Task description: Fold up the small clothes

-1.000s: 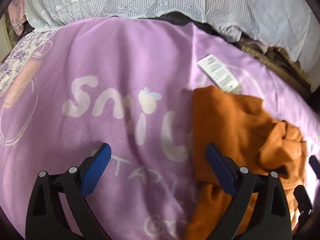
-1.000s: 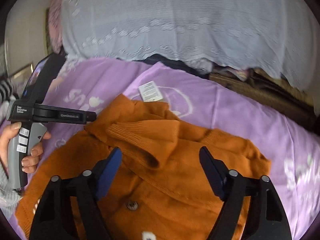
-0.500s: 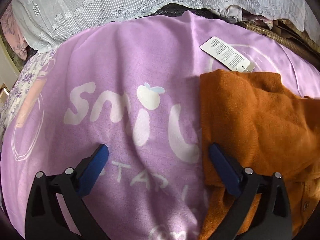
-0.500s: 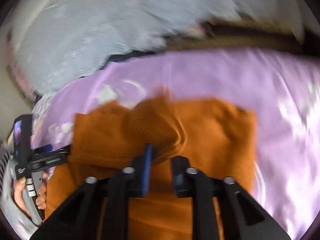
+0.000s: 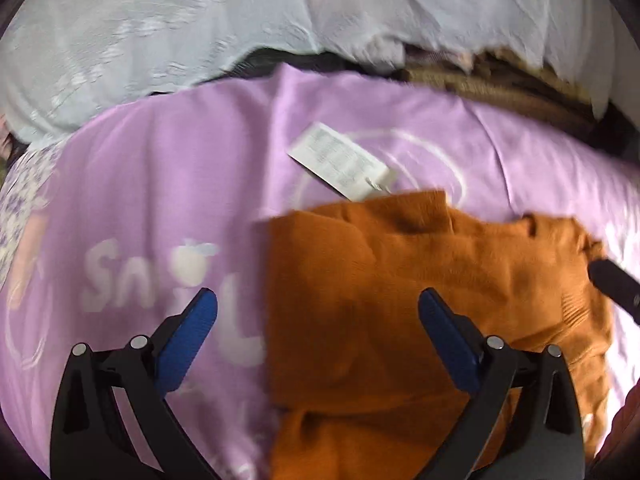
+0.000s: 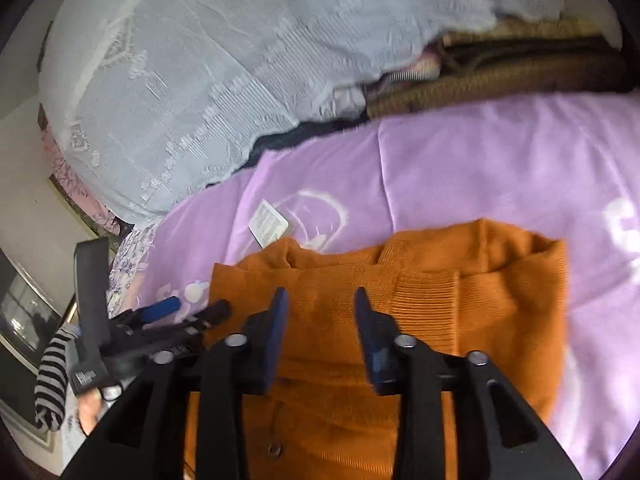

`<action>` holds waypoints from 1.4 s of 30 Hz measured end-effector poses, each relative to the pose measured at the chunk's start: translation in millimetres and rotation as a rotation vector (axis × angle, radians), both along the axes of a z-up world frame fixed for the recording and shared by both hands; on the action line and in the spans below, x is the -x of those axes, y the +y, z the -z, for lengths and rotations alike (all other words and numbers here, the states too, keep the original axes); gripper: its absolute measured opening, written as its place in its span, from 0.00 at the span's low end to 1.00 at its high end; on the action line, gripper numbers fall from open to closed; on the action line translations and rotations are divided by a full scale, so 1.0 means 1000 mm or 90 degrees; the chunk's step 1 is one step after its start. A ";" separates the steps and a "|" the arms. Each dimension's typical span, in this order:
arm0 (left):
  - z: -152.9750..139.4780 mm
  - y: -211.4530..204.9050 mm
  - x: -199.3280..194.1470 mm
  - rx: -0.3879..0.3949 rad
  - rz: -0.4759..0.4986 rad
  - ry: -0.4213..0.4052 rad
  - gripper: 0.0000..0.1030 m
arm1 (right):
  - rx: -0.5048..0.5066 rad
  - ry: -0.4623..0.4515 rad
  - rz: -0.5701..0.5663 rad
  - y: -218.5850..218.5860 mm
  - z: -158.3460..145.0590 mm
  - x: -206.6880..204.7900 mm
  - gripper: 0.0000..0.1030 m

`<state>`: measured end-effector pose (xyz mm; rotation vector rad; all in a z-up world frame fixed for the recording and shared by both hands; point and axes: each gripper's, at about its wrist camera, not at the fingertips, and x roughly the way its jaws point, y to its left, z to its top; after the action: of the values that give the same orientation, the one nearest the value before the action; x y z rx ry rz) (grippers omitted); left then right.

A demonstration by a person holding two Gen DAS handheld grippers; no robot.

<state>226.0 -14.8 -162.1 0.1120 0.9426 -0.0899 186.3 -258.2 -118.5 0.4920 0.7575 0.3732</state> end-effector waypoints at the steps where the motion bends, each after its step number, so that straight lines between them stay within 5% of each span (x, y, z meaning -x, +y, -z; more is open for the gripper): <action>1: 0.016 -0.003 -0.008 -0.021 -0.005 0.021 0.96 | 0.007 0.030 0.005 0.003 0.014 -0.012 0.49; 4: 0.034 0.020 -0.017 0.069 -0.027 0.050 0.96 | -0.058 0.043 0.023 -0.012 0.043 -0.015 0.37; 8: 0.015 0.038 -0.008 0.095 -0.066 0.028 0.95 | -0.032 0.023 0.052 -0.015 0.019 0.011 0.43; 10: 0.004 0.034 0.005 0.124 -0.026 0.023 0.95 | -0.020 -0.002 0.023 -0.010 0.008 0.029 0.46; 12: -0.001 0.025 0.017 0.106 0.015 0.019 0.95 | 0.003 -0.011 -0.014 -0.002 0.007 0.046 0.48; 16: 0.033 0.007 0.027 -0.028 0.036 0.039 0.96 | 0.036 0.033 -0.044 0.001 0.036 0.048 0.53; 21: 0.015 0.027 0.040 0.043 0.004 0.039 0.95 | 0.046 0.009 -0.017 -0.006 0.015 0.079 0.51; 28: 0.010 0.030 0.109 0.015 0.069 0.049 0.95 | 0.124 -0.035 -0.065 0.001 0.005 0.155 0.53; 33: 0.030 0.029 0.159 -0.019 0.108 0.043 0.96 | 0.200 -0.012 -0.124 0.020 0.034 0.186 0.65; 42: 0.015 0.063 0.189 0.026 0.072 0.057 0.95 | 0.159 -0.030 -0.081 -0.011 0.017 0.216 0.70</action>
<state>36.5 47.7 -177.0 0.1234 1.0232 -0.2197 -29.5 -269.1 -135.6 0.2008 0.7795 0.4010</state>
